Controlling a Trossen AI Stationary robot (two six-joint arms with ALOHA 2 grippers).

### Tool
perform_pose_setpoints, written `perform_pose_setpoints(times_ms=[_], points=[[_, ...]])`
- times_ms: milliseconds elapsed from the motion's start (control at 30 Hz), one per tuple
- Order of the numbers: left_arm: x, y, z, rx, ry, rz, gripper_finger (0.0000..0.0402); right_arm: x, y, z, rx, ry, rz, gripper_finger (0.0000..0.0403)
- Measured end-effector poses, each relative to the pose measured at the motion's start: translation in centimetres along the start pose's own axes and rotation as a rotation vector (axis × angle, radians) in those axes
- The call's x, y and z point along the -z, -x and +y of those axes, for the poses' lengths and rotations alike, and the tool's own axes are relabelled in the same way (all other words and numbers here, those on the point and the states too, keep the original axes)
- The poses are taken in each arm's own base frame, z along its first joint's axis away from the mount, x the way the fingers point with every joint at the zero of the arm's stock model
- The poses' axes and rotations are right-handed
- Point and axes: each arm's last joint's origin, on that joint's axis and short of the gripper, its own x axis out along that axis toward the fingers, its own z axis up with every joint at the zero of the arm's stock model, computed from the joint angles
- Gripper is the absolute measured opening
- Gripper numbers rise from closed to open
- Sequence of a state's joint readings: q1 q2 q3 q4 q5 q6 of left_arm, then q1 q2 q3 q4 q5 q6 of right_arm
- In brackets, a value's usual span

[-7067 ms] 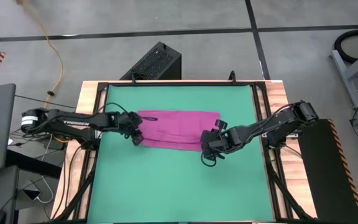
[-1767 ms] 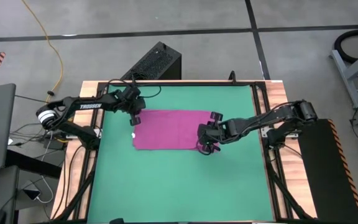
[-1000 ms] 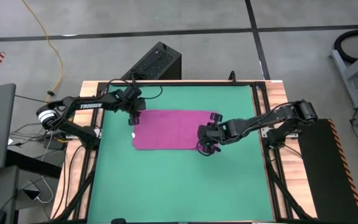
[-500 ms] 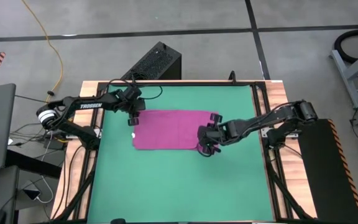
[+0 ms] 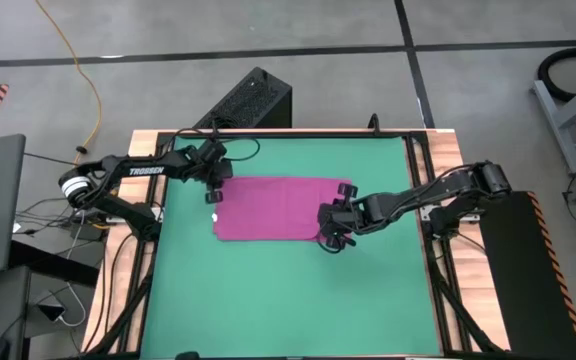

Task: Roll towel
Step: Roll the pink towel

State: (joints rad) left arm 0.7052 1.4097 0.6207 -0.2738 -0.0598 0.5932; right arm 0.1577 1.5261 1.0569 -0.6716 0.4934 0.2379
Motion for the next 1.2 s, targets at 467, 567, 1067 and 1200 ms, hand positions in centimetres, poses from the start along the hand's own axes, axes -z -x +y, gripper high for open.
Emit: perform_pose_setpoints(times_ms=[467, 567, 1067, 1200], points=[[0.3, 0.0, 0.6, -0.022, 0.043, 0.015, 0.0000, -0.1, 0.0, 0.0, -0.002, -0.004, -0.007, 0.0137], [-0.1, 0.4, 0.9, -0.072, 0.059, 0.021, 0.0000, -0.1, 0.0, 0.0, -0.001, -0.004, -0.007, 0.0137], [-2.3, 4.0, 1.5, -0.098, 0.076, -0.045, 0.0000, -0.1, -0.1, -0.1, 0.002, -0.005, -0.005, 0.0137], [-2.1, 3.9, 1.4, -0.054, 0.039, -0.050, 0.0004, -0.2, -0.3, -0.7, 0.012, -0.007, 0.001, 0.0137]])
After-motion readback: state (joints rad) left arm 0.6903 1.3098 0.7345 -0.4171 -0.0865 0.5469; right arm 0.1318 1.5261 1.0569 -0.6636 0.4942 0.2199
